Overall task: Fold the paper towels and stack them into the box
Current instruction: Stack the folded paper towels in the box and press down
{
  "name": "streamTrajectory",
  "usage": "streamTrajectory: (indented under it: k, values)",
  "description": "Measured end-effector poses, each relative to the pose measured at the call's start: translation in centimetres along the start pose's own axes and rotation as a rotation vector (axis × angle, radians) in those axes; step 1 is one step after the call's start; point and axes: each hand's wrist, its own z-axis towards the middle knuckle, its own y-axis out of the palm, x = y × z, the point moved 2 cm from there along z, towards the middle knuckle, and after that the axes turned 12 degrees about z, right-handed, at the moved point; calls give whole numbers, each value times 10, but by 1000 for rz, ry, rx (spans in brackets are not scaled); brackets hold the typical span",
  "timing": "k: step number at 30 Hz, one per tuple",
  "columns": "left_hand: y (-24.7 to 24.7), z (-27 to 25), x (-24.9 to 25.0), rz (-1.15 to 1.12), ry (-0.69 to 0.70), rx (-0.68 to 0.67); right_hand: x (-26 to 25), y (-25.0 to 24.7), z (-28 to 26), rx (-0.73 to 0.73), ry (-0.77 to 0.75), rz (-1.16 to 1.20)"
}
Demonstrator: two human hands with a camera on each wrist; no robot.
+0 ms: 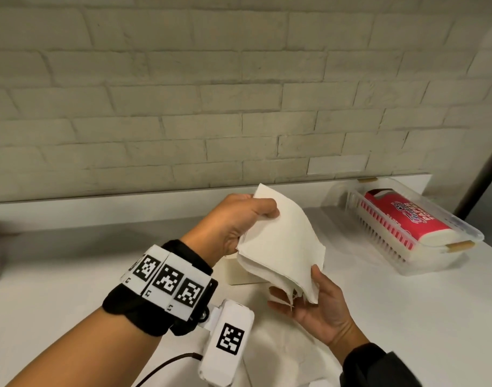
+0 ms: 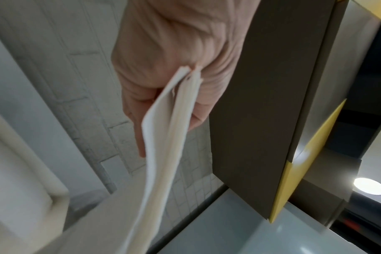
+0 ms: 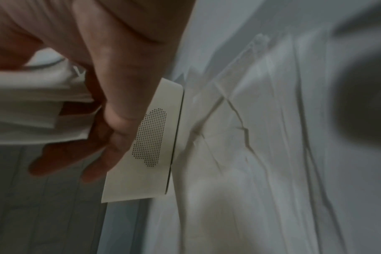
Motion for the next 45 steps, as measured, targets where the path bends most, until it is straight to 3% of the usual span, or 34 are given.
streamTrajectory:
  k: [7,11,19,24,32,36,39,45]
  values:
    - [-32,18,-30,-34,-49,122,-21,6,3,79,-101,-60]
    - [-45,33,-53,-50,-88,191,-42,13,6,207,-161,-249]
    - [-43,70,-86,-85,-147,195,-88,33,31,411,-334,-520]
    - [-40,105,-98,-46,-166,272,-106,36,61,501,-361,-702]
    - [-48,144,-94,182,-143,411,-109,31,101,645,-268,-975]
    - [-45,150,-98,433,-155,412,-108,33,109,734,-134,-1448]
    - [-39,152,-104,559,-157,405,-107,35,112,753,-82,-1656]
    - [-34,154,-104,831,-76,354,-111,41,113,758,-92,-1755]
